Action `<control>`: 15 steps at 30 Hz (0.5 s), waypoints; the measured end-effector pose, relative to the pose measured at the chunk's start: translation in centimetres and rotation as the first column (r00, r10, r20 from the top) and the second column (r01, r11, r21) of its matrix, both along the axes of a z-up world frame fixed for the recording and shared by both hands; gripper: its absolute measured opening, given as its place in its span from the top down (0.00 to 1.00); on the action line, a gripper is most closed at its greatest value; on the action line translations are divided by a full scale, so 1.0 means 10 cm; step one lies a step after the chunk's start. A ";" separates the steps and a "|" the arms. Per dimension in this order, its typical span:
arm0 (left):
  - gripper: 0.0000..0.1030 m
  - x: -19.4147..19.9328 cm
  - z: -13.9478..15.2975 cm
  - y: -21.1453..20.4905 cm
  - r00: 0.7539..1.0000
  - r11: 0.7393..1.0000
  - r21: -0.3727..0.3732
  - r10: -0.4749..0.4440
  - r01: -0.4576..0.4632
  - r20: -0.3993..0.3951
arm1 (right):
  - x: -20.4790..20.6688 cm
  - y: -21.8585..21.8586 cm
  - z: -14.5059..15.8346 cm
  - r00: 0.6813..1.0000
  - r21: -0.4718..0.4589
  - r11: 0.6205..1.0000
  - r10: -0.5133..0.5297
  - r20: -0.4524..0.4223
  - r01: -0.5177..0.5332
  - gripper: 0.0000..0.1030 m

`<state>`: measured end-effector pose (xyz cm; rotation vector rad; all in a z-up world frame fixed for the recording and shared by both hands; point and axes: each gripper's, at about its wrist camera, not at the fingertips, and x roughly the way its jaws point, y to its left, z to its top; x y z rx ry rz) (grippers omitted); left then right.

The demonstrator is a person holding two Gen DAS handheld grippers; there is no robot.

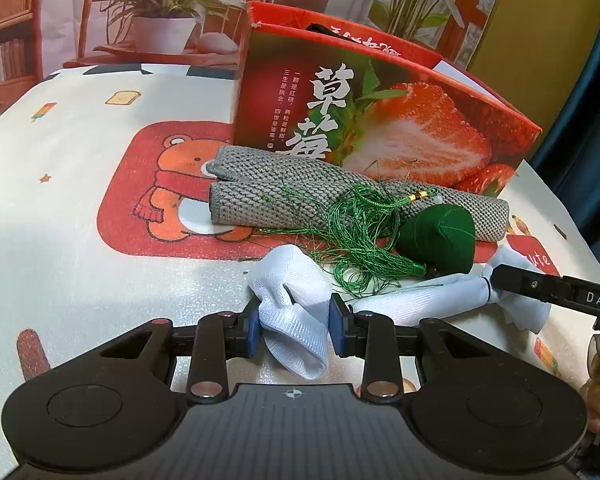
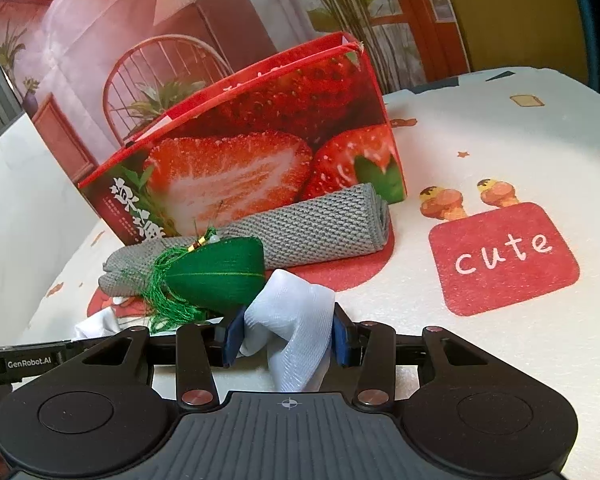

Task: Organize soft objects
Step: 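Close the left gripper on a white sock while the right gripper grasps the sock too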

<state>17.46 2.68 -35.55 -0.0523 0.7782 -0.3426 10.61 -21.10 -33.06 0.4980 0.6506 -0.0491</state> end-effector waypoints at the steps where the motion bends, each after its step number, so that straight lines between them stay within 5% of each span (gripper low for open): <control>1: 0.66 0.00 0.00 0.00 1.000 1.000 0.000 0.000 0.000 0.000 | 0.00 0.01 0.01 1.000 -0.007 1.000 -0.001 -0.003 0.001 0.61; 15: 0.69 -0.03 -0.01 -0.02 1.000 1.000 -0.015 -0.001 0.000 -0.008 | 0.01 0.13 0.00 0.998 -0.072 0.996 0.047 -0.035 -0.050 0.75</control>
